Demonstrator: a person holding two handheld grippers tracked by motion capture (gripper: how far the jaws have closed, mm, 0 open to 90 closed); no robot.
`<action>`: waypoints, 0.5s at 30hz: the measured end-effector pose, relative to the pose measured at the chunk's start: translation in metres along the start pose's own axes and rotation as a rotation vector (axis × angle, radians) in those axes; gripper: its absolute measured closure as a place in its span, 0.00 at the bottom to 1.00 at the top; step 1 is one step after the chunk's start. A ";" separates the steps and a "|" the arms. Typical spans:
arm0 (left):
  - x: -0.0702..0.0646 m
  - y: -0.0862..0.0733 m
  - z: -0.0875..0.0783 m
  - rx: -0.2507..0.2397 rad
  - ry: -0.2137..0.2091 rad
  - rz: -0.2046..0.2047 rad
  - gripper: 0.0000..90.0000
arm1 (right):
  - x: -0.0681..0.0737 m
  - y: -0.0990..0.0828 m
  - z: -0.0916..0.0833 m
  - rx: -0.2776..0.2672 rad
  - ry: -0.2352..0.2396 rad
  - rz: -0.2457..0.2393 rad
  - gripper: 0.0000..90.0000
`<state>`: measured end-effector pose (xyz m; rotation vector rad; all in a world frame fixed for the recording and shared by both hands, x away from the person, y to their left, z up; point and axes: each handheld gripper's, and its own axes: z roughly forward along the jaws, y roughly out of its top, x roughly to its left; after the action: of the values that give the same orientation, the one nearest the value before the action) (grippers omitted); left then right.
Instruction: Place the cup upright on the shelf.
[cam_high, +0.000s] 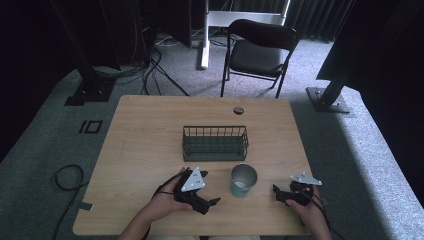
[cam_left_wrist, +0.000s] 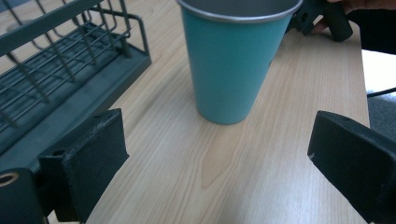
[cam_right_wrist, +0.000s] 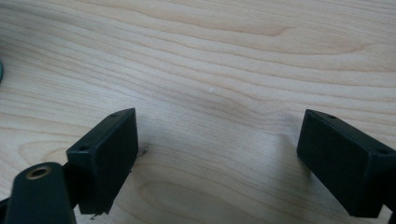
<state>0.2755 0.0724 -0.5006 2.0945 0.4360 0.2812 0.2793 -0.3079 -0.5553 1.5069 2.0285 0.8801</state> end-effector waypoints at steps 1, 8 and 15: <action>-0.001 0.001 0.002 -0.003 -0.005 -0.001 0.05 | 0.000 0.000 0.000 0.000 0.000 0.000 0.14; -0.003 0.007 0.012 -0.034 -0.041 -0.020 0.05 | 0.000 0.000 0.000 0.000 0.000 0.000 0.13; -0.005 0.012 0.024 -0.055 -0.061 -0.024 0.05 | 0.000 0.000 0.000 0.000 0.000 0.000 0.13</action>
<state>0.2821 0.0456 -0.5030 2.0377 0.4122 0.2124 0.2793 -0.3080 -0.5553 1.5065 2.0293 0.8798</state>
